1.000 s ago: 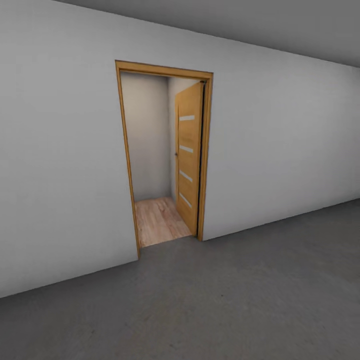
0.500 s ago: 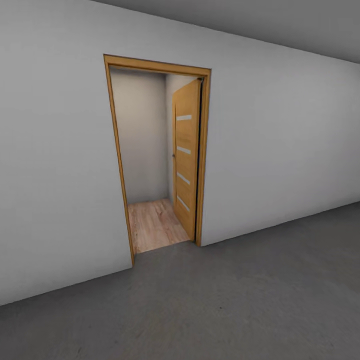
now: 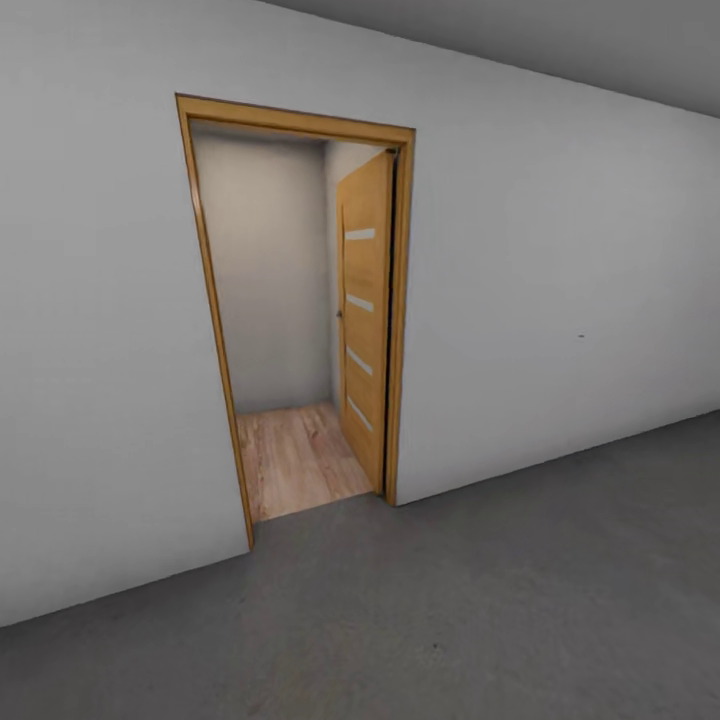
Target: Move the two storage containers from the living room to the garage. In the garage, place one container on the floor and stack the other container on top of it (either order is fine).
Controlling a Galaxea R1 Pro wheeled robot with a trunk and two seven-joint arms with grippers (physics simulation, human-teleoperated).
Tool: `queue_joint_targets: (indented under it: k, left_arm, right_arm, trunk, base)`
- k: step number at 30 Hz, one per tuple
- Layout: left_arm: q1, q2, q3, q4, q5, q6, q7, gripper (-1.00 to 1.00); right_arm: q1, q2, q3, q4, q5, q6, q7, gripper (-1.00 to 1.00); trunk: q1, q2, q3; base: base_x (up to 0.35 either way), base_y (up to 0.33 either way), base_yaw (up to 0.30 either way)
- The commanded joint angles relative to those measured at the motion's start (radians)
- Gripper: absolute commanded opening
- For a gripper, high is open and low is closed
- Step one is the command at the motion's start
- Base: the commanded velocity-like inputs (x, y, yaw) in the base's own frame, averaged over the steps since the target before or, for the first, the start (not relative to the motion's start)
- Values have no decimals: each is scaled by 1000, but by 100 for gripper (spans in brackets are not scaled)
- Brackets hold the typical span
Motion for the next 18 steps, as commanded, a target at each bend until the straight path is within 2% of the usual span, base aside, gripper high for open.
queue_joint_targets:
  k: [1,18]
  left_arm:
    - [0,0,-6,1,6,-3,3,100]
    - [0,5,-6,0,6,-1,3,100]
  right_arm:
    - [-1,0,8,3,-9,-5,0,100]
    - [-1,1,9,3,-7,-5,4,100]
  trunk:
    - [1,0,0]
    - [1,0,0]
  base:
    - [315,-84,0]
    - [320,-11,0]
